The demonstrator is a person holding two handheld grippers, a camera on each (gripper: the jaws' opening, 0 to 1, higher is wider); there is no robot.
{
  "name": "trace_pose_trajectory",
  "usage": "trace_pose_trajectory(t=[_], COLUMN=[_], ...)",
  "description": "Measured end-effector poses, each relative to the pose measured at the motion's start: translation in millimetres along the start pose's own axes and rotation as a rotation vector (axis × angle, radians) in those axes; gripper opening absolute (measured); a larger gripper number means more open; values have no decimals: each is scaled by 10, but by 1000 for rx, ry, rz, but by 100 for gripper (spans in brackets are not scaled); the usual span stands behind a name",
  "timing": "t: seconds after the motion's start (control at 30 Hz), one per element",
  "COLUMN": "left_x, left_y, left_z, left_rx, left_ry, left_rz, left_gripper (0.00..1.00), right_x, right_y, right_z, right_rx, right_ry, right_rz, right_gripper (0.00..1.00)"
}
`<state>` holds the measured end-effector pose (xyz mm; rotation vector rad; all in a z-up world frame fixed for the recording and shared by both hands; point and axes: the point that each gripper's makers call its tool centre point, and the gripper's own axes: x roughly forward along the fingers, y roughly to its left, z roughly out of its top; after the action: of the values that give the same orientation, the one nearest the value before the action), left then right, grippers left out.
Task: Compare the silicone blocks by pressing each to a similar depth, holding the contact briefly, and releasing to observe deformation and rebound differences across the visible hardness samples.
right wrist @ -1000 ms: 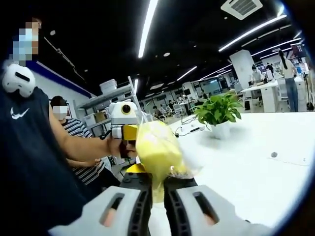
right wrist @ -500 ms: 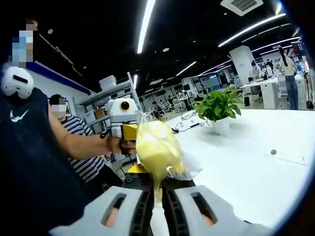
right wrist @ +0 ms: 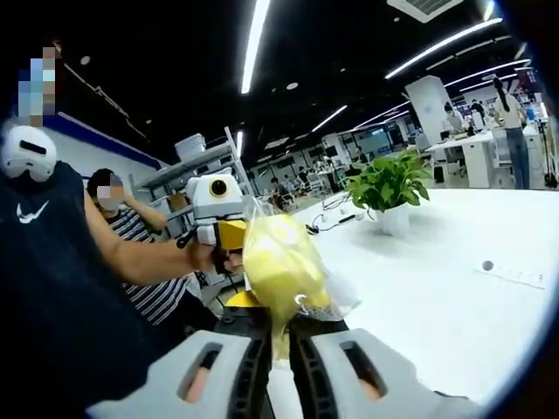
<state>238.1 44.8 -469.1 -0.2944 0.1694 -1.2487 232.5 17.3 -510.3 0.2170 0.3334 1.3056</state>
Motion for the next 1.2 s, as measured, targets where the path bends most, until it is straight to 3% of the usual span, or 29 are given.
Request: trace_pose_trajectory(t=[0.13,0.5,0.63,0.77,0.83,1.0,1.13,1.2], left_x=[4,-6,8,-6,-10,-37,-50,-53], left_y=[35,-17,-33,-15,-15,-7,-23,-32], left_z=[-78,74,131,140,141,178,211,227], left_rx=[3,-14,-13,-21,-23,-35,-34,-30], left_ry=[45,-10,-26,-28,-30,-45,-50,-49], left_rz=[28,16,18,18,19,20,14,13], left_gripper=[0,0,0,0,0,0,0,0], right_x=[9,16,22,-4,-11,-60,-97,-118], right_y=[-36,-20,-77,-59,-69,-157,-176,-166], right_z=[-76,49,81,111,126,204,253,260], right_rx=[-5,-2,-12,4,2,-2,8,-6], right_ry=[18,-51,-75,-89,-95,-134,-153,-152], right_rz=[-10,10,-20,-10,-19,-80,-102,-107], right_gripper=[4,12,34,44,53,82,97,96])
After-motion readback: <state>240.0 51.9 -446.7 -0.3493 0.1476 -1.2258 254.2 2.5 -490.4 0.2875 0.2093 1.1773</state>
